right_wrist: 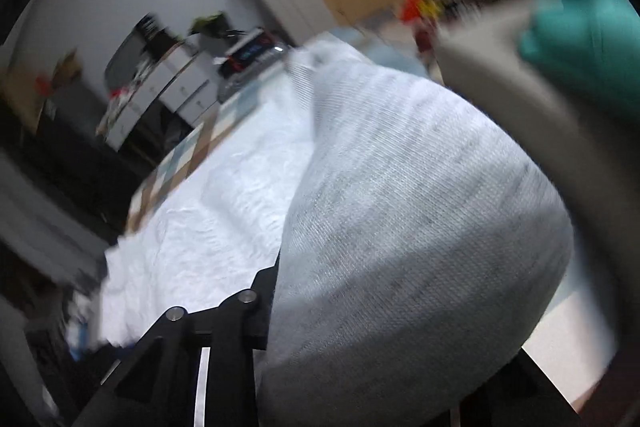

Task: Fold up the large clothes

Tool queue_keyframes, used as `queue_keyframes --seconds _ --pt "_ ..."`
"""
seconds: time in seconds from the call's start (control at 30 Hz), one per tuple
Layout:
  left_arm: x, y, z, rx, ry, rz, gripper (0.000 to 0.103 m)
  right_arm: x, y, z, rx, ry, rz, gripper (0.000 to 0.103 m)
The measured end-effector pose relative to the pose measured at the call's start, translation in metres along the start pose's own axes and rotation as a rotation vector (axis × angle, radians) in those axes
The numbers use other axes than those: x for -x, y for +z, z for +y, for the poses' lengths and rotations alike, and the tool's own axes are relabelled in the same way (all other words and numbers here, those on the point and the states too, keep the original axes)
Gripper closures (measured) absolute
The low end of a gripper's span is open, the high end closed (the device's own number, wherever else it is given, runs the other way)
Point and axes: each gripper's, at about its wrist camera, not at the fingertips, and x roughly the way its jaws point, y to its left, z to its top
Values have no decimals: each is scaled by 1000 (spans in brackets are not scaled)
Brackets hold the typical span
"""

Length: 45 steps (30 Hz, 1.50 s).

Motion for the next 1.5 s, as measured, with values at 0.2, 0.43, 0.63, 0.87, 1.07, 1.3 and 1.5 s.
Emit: queue_keyframes --seconds 0.2,0.43,0.63,0.87,1.07,1.3,1.5 --pt "-13 25 -38 -50 -99 -23 1 34 18 24 275 -142 -85 77" --pt "21 70 3 282 -332 -162 2 55 33 12 383 -262 -114 77" --pt "-18 139 -60 71 -74 8 2 59 27 3 367 -252 -117 77" --pt "-74 134 -78 -63 75 169 1 65 25 7 398 -241 -118 77" --pt "-20 109 -52 -70 63 136 1 70 30 2 404 -230 -117 77" --pt "-34 48 -48 -15 85 127 0 67 27 21 514 -288 -138 77" --pt "-49 70 -62 55 44 149 1 75 44 40 600 -337 -208 77"
